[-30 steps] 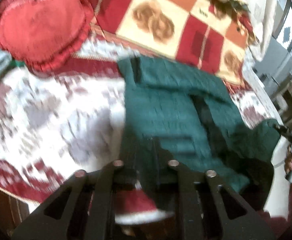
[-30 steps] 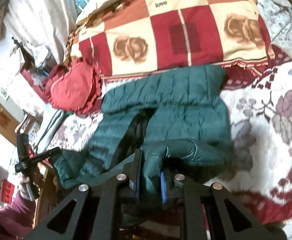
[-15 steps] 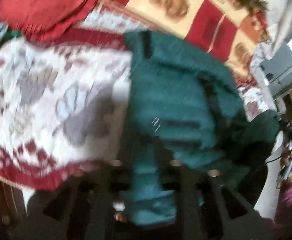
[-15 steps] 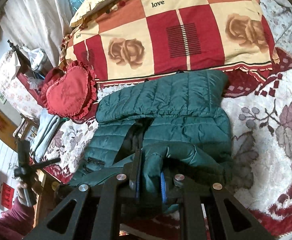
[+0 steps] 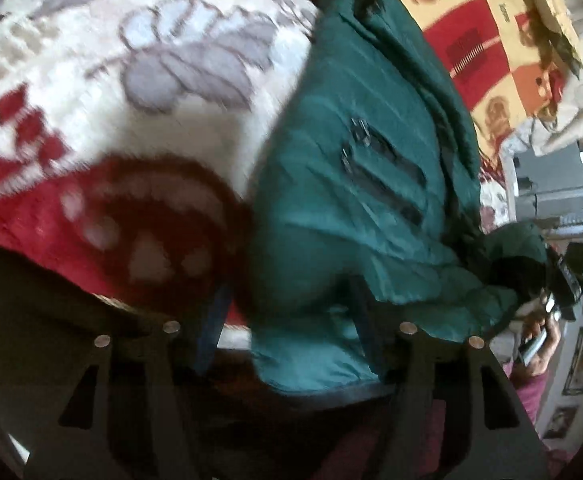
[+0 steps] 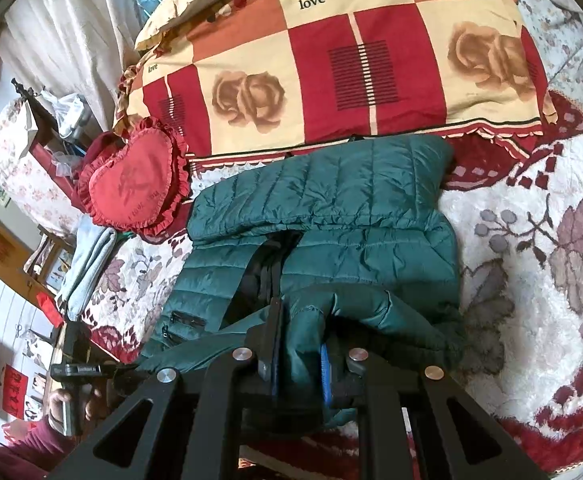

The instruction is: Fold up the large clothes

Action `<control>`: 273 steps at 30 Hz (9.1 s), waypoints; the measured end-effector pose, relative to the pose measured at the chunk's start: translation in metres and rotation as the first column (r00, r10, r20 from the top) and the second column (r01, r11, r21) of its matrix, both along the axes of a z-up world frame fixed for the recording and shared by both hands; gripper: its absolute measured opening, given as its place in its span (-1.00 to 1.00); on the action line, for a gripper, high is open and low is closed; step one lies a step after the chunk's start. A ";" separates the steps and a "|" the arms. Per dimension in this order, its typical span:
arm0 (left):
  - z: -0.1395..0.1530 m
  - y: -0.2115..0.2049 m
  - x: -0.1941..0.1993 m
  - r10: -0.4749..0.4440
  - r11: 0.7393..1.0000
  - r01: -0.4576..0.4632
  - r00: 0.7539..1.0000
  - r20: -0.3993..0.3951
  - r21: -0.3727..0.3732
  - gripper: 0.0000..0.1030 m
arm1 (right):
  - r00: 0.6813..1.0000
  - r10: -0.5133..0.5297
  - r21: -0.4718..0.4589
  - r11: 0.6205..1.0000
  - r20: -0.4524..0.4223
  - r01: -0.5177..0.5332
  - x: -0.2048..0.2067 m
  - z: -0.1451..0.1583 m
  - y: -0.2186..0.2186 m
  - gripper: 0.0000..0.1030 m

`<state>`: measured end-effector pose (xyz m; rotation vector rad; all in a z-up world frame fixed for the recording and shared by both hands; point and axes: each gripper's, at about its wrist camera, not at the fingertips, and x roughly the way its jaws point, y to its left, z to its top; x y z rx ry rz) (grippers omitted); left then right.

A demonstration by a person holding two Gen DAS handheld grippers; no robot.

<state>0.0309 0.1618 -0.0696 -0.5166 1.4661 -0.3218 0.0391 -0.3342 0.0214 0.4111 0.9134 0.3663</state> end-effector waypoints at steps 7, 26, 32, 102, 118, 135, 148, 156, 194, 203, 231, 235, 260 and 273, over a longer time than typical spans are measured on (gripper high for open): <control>-0.009 -0.020 -0.008 -0.040 0.999 0.041 0.999 -0.012 0.020 0.16 | 1.000 0.001 -0.001 1.000 -0.016 -0.001 -0.003 -0.009 0.000 -0.73; 0.117 -0.047 0.102 0.018 0.999 -0.030 0.906 0.424 0.022 -0.69 | 0.991 -0.119 -0.013 0.993 0.065 0.120 0.035 0.021 -0.027 -0.74; 0.130 -0.065 0.154 0.017 0.995 -0.062 0.872 0.490 0.076 -0.68 | 0.978 -0.190 -0.024 0.981 0.090 0.193 0.078 0.029 -0.039 -0.74; 0.106 -0.120 0.275 -0.036 0.930 -0.176 0.829 0.557 0.322 -0.06 | 1.000 -0.005 -0.375 0.927 0.009 0.008 0.245 -0.055 0.116 0.52; 0.013 -0.167 0.300 -0.138 0.891 -0.093 0.877 0.460 0.445 -0.05 | 0.992 -0.125 -0.447 0.888 -0.019 0.103 0.313 -0.106 0.111 0.54; 0.014 -0.168 0.284 -0.192 0.876 -0.074 0.853 0.486 0.477 -0.03 | 0.993 -0.114 -0.358 0.927 0.020 0.113 0.265 -0.043 0.088 0.62; 0.006 -0.193 0.254 -0.233 0.856 -0.057 0.844 0.482 0.514 -0.03 | 0.976 -0.213 -0.449 0.877 -0.047 0.170 0.229 -0.069 0.032 0.62; -0.008 -0.197 0.261 -0.261 0.836 -0.046 0.843 0.470 0.546 -0.02 | 0.981 -0.187 -0.503 0.853 -0.044 0.140 0.242 -0.099 0.040 0.80; 0.019 -0.163 0.208 -0.174 0.900 -0.060 0.858 0.483 0.431 -0.01 | 0.963 -0.269 -0.348 0.904 -0.012 0.248 0.159 -0.045 0.019 0.91; 0.009 -0.109 0.243 -0.072 0.955 -0.065 0.895 0.440 0.288 0.05 | 0.943 -0.307 -0.167 0.944 -0.127 0.285 0.188 -0.083 -0.056 0.99; -0.028 -0.087 0.287 -0.105 0.979 0.038 0.937 0.333 0.200 0.79 | 0.959 -0.126 0.062 0.987 -0.253 0.146 0.234 -0.142 -0.054 1.00; -0.043 -0.108 0.291 -0.139 0.973 0.077 0.947 0.290 0.216 0.99 | 0.959 -0.121 0.058 0.988 -0.256 0.141 0.236 -0.143 -0.052 1.00; 0.049 -0.125 0.226 -0.208 0.961 0.099 0.876 0.434 0.259 -0.33 | 0.995 -0.066 0.015 0.998 -0.069 0.068 0.186 -0.040 -0.011 -0.19; 0.075 -0.083 0.131 -0.249 0.951 0.138 0.871 0.423 0.276 -0.44 | 0.990 -0.001 0.131 0.991 -0.139 0.019 0.103 -0.054 -0.003 -0.19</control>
